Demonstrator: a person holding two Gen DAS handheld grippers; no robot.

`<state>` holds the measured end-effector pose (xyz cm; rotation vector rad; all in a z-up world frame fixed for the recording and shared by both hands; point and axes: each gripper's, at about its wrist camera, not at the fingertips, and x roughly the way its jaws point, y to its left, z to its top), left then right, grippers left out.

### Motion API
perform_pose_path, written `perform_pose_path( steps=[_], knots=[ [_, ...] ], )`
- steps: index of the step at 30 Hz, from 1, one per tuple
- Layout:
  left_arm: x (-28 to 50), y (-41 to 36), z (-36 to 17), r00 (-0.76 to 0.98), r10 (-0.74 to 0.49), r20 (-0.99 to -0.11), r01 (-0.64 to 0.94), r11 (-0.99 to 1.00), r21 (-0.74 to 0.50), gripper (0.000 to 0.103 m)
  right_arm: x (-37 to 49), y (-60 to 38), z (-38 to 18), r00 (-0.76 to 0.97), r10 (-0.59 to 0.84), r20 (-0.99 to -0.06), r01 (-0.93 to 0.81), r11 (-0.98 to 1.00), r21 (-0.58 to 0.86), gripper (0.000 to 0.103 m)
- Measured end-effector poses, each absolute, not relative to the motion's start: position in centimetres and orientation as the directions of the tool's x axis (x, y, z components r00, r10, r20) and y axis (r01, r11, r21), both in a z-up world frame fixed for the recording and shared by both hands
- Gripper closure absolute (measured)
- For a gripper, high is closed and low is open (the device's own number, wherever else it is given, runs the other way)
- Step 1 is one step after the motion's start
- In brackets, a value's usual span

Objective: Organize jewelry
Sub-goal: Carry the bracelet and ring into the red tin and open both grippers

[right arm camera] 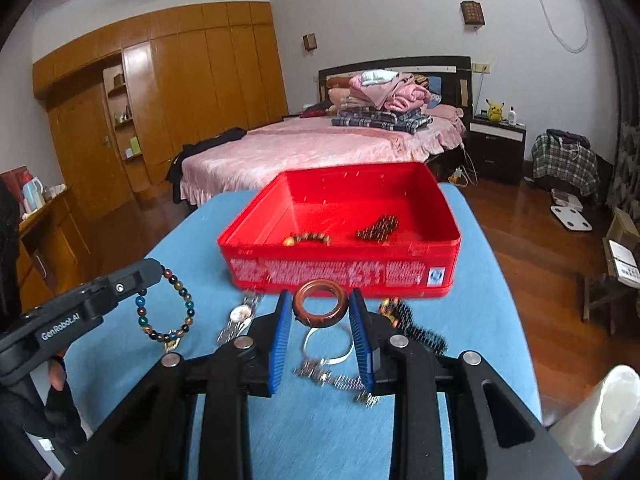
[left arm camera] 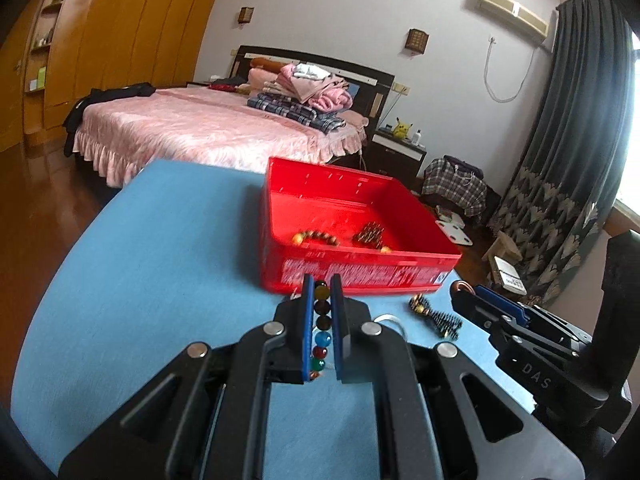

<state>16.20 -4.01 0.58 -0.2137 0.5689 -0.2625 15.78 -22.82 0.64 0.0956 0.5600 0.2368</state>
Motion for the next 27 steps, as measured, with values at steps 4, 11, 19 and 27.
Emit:
perform_pose_path(
  steps=[4, 11, 19, 27],
  knots=[
    [17.3, -4.7, 1.8, 0.824, -0.313, -0.471, 0.202, 0.941, -0.272, 0.097, 16.9, -23.2, 1.5, 0.833, 0.247, -0.495, -0.198, 0.969, 0.150, 0.074],
    [19.8, -6.3, 4.1, 0.848, -0.334, -0.412, 0.238, 0.934, -0.267, 0.097, 19.6, -23.8, 3.3, 0.849, 0.248, -0.466, -0.204, 0.968, 0.145, 0.074],
    [23.5, -8.1, 5.4, 0.862, -0.344, -0.373, 0.268, 0.933, -0.241, 0.097, 23.2, -24.4, 3.6, 0.852, 0.234, -0.469, -0.187, 0.972, 0.144, 0.074],
    [27.9, -8.4, 5.0, 0.866, -0.353, -0.356, 0.285, 0.931, -0.229, 0.097, 27.2, -24.8, 3.5, 0.849, 0.237, -0.472, -0.186, 0.970, 0.154, 0.074]
  ],
)
